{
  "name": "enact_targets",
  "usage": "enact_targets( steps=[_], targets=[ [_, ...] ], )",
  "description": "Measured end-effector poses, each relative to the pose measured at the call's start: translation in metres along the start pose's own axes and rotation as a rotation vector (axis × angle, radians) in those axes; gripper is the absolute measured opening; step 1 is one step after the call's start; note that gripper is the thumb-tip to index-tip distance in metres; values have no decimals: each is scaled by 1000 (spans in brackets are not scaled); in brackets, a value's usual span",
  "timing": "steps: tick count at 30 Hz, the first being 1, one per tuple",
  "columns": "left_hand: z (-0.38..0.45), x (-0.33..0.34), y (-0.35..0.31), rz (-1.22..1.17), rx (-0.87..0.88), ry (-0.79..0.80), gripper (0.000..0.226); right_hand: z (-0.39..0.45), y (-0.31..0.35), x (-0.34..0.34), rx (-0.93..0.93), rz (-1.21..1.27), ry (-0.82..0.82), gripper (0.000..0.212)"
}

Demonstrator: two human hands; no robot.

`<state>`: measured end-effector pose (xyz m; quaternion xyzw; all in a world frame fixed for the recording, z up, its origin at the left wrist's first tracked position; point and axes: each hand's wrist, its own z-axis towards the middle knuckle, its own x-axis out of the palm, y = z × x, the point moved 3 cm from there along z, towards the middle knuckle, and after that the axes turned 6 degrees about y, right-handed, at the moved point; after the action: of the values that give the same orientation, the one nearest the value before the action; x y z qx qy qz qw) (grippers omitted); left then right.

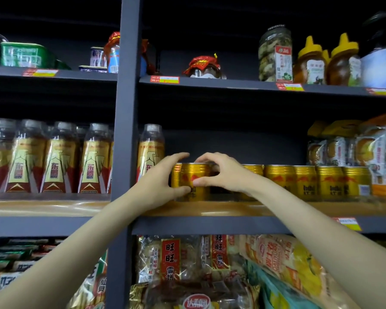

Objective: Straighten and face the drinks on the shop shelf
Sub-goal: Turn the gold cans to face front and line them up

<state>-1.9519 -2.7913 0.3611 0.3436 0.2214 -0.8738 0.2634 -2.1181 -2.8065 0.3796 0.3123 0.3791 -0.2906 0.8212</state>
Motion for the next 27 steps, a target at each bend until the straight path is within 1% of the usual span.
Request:
enact_targets(
  steps=[3, 4, 5, 6, 8, 9, 10, 12, 14, 16, 20, 22, 25, 27],
  targets=[
    [6, 3, -4, 40, 7, 28, 57, -5, -2, -6, 4, 109, 161, 55],
    [8, 3, -6, 100, 7, 11, 52, -8, -4, -12, 0, 113, 165, 55],
    [9, 1, -8, 177, 11, -16, 48, -12, -7, -20, -6, 88, 121, 55],
    [11, -1, -10, 254, 14, -45, 47, -16, -10, -30, -14, 45, 43, 53],
    [14, -1, -14, 379, -3, -65, 56, -23, -17, -47, 0, -108, -108, 49],
    [16, 1, -16, 420, -25, -50, 62, -25, -20, -52, 24, -211, -140, 47],
    [19, 4, -17, 448, -50, -16, 67, -26, -24, -54, 56, -313, -131, 47],
    [25, 4, -21, 458, -88, 82, 69, -25, -30, -51, 119, -446, -32, 48],
    [30, -2, -22, 412, -117, 185, 66, -25, -34, -46, 156, -508, 51, 47],
    [33, -10, -20, 370, -149, 266, 62, -24, -37, -44, 161, -516, 53, 46],
    [38, -17, -16, 387, -223, 383, 58, -23, -38, -41, 169, -504, 28, 47],
    [44, -16, -19, 438, -236, 393, 59, -21, -36, -40, 180, -515, 22, 51],
    [50, -12, -22, 540, -212, 315, 67, -17, -32, -35, 199, -574, 55, 65],
    [50, -5, -17, 504, -191, 282, 70, -14, -30, -32, 219, -635, 76, 70]
  ],
)
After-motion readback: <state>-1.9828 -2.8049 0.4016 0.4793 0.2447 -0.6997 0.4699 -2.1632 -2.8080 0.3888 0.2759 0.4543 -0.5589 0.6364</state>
